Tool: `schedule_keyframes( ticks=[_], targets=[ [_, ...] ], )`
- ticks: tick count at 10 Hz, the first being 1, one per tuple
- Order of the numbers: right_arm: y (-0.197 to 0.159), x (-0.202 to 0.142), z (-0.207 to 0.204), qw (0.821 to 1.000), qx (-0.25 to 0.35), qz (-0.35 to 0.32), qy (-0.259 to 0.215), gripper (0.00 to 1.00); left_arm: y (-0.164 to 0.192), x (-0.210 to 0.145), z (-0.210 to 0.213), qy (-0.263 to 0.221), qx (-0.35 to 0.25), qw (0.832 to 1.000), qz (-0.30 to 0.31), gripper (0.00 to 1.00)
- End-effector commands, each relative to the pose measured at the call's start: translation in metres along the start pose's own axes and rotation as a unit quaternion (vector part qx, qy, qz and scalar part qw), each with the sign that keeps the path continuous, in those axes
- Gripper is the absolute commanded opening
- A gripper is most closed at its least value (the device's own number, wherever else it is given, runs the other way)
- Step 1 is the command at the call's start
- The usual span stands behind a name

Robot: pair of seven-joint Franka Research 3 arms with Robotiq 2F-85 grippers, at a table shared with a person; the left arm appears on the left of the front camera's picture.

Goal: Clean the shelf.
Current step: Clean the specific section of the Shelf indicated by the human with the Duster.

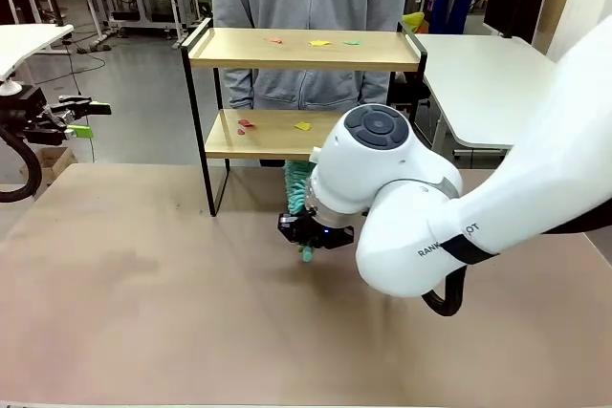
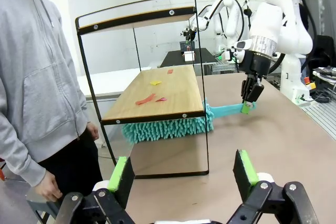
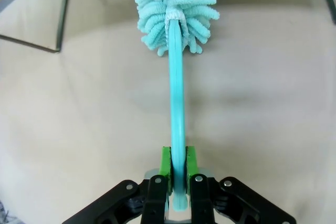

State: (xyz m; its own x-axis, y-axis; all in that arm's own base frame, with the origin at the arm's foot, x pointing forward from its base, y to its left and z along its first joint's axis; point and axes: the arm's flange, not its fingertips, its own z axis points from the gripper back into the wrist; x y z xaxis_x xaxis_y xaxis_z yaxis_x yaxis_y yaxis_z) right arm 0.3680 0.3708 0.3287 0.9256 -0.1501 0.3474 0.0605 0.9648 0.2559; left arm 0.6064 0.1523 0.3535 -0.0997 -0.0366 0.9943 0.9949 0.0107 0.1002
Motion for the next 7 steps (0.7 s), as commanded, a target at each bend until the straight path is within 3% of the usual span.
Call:
schedule_keyframes(
  ticks=[1, 7],
  targets=[
    [-0.033, 0.006, 0.027, 1.0, -0.006, -0.015, 0.009, 0.14, 0.0, 0.003, 0.0, -0.001, 0.0, 1.0, -0.003, 1.0],
    [-0.109, 0.015, 0.067, 0.997, -0.058, -0.055, 0.022, 0.14, 0.0, 0.003, 0.0, -0.001, 0.0, 1.0, -0.003, 1.0]
  ],
)
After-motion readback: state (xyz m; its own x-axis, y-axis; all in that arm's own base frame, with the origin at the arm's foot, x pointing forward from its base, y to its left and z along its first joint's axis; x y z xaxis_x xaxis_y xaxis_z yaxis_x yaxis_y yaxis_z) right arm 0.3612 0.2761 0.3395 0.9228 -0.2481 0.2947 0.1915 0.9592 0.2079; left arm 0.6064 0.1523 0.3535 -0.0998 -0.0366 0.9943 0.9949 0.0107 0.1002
